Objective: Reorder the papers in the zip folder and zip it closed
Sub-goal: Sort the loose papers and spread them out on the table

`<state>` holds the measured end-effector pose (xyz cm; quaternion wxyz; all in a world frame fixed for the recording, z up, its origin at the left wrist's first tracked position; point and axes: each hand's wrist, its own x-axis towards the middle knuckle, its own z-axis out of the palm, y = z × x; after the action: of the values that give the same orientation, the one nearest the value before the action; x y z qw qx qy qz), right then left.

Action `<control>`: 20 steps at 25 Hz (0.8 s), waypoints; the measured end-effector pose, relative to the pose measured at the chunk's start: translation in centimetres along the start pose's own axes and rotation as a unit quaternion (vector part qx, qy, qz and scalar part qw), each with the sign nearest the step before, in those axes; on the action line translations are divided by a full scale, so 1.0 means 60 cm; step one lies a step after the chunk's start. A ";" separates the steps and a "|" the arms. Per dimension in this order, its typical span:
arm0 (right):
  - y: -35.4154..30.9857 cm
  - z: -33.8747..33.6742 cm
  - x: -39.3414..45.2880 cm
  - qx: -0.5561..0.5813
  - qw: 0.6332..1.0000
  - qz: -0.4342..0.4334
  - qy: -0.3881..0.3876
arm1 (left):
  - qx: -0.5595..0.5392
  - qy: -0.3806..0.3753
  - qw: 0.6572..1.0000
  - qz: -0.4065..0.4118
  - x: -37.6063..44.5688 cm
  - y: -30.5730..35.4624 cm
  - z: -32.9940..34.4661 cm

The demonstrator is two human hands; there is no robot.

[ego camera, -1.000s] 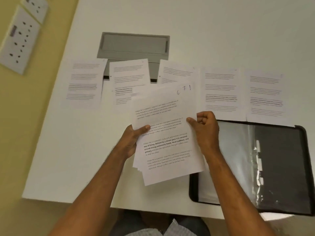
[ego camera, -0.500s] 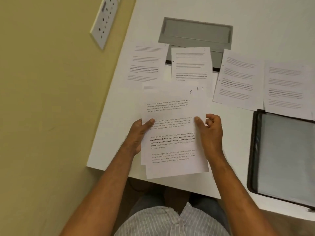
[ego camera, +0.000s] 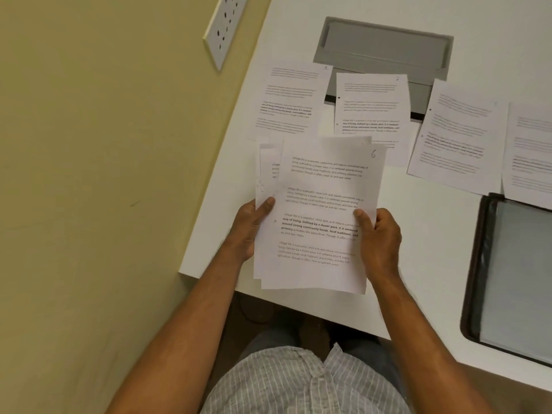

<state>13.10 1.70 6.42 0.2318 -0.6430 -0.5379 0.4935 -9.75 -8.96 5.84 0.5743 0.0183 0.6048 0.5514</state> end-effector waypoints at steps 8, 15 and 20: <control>0.042 0.004 0.035 0.045 0.999 0.007 0.015 | -0.030 0.025 0.999 0.009 -0.015 0.021 -0.085; 0.080 0.031 0.048 0.034 0.997 0.070 0.026 | -0.072 -0.008 0.997 -0.029 -0.044 0.025 -0.143; 0.032 0.116 0.012 0.071 0.985 0.126 -0.093 | -0.037 -0.047 0.997 -0.052 -0.044 0.006 -0.151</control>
<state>7.79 0.12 1.76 0.1617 -0.6391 -0.4350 0.6133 -15.56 -16.42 5.44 0.6308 -0.0088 0.5559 0.5413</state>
